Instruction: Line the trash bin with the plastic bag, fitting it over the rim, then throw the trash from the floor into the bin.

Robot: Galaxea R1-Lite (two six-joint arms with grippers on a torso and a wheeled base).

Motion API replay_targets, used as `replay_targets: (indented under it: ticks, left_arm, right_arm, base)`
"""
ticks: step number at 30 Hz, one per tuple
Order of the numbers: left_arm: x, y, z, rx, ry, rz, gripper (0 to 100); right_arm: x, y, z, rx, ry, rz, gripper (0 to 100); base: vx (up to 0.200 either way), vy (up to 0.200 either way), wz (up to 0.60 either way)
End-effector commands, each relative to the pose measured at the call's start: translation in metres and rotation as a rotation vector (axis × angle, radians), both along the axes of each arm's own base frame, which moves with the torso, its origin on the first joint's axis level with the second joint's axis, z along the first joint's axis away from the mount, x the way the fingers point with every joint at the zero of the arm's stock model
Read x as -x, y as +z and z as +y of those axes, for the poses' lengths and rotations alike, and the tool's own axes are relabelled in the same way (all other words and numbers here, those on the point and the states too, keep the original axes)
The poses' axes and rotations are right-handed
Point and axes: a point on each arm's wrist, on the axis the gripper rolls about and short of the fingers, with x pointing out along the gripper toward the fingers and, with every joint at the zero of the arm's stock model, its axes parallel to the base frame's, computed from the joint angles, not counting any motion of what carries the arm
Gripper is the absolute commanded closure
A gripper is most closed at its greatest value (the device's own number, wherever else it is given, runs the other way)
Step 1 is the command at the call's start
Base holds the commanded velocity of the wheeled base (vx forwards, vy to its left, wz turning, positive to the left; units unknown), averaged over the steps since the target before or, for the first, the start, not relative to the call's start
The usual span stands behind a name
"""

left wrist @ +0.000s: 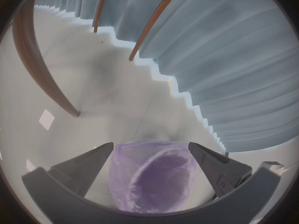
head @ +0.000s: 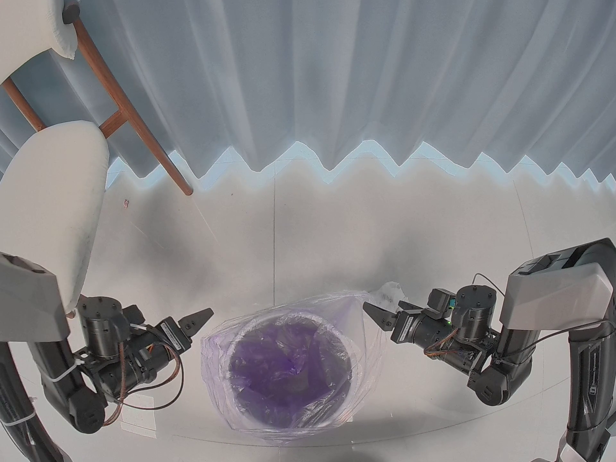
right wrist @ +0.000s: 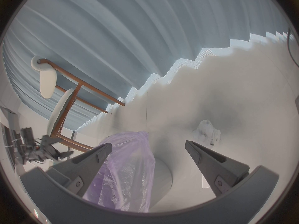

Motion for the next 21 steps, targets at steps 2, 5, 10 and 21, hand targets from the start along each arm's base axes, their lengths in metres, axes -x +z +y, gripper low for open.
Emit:
replay_targets:
  ticks: [2, 5, 10, 21]
  left_arm:
    - [0.079, 0.09, -0.001, 0.118, -0.07, -0.376, 0]
    - [0.108, 0.118, 0.002, 0.203, -0.122, -0.543, 0]
    - [0.132, 0.131, 0.007, 0.284, -0.18, -0.592, 0]
    - [0.169, 0.113, 0.02, 0.267, -0.452, -0.34, 0]
  right_arm:
    - [0.003, 0.004, -0.003, 0.001, -0.029, -0.013, 0]
    - [0.013, 0.023, -0.004, -0.032, -0.022, -0.033, 0]
    - [0.028, 0.046, -0.006, -0.076, -0.021, -0.058, 0]
    - [0.052, 0.05, -0.016, -0.084, -0.014, -0.005, 0]
  base:
    - [0.0, 0.0, 0.0]
    - [0.0, 0.0, 0.0]
    - [-0.2, 0.0, 0.0]
    - [-0.182, 0.0, 0.0]
